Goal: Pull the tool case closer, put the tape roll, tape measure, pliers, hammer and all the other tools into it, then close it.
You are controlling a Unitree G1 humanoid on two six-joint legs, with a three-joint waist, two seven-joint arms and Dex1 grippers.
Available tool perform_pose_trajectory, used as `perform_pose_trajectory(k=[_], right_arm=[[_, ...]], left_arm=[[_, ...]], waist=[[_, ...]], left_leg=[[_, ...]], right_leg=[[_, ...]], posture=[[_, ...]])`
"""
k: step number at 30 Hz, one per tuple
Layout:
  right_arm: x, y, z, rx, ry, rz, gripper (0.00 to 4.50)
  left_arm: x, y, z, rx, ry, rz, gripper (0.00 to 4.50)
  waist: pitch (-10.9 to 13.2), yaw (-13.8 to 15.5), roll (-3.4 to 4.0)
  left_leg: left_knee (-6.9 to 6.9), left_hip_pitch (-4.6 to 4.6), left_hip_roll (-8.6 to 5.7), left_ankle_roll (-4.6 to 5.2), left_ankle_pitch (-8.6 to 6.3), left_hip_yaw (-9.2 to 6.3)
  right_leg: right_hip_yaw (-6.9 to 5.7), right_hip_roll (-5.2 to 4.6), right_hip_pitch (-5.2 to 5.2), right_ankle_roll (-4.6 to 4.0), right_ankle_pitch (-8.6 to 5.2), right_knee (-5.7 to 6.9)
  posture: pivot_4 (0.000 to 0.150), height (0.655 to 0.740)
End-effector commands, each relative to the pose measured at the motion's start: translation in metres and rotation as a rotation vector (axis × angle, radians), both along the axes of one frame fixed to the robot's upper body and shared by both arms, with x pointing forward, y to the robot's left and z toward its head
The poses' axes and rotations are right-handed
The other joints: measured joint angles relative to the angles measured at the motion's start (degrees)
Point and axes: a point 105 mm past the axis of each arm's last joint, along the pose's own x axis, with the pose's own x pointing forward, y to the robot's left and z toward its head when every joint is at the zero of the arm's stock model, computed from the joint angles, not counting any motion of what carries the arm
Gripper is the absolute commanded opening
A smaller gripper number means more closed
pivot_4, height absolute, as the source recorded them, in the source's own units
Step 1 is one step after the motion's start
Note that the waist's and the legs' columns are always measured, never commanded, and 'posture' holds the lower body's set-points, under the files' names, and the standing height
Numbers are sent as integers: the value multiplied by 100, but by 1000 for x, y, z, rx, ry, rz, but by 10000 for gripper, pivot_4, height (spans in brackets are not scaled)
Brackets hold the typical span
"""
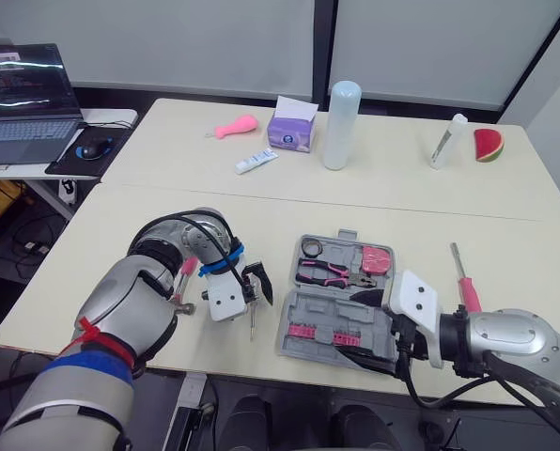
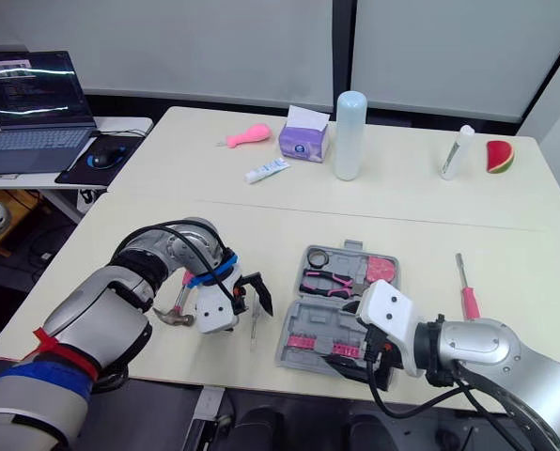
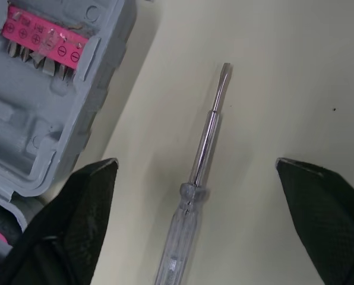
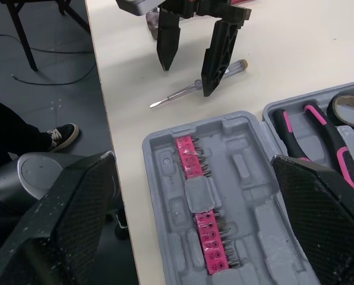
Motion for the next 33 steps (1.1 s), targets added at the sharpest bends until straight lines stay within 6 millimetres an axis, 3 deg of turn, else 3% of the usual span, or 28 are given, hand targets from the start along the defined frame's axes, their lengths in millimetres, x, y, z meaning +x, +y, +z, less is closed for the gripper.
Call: perform_pose_trajectory(k=[1,11,15,21,30,33], right_arm=[[-3,1,10,5,-42,13,45000],[-4,-3,12,-2,-31,9,45000],[-5,-2,13,7,-29,16,45000],[-5,1,15,28,-30,26,45000],[0,4,8,-6,-24,20,45000],[3,5,7,-10,-23,8,45000]], left_arm=[[2,-3,-5,27,-28,-23,32854],[8,-4,-5,20,-99,-77,1177],[12,-1,9,-17,-124,-82,331],[18,31,46,-80,-155,44,331],[29,43,57,-299,-45,469,331],[30,50,58,-342,-48,512,331]], waist=[[0,1,0],[-1,15,-3],[-1,17,-4],[7,-28,-17],[9,-75,-21],[9,-129,-21]], left_leg=[[0,0,0,0,0,1],[3,2,-1,0,1,1],[4,2,-1,0,1,1],[4,5,4,-1,1,6],[14,11,1,-1,2,5],[15,12,4,-1,2,3]], right_leg=[[0,0,0,0,0,0],[-1,-1,-2,0,0,11],[-2,-2,-3,0,0,14],[-12,-2,-12,0,0,28],[-35,-6,-17,1,0,49],[-41,-26,-19,1,-1,64]], posture=[[1500,7161],[1500,7161],[1500,7161],[1500,7161],[1500,7161],[1500,7161]])
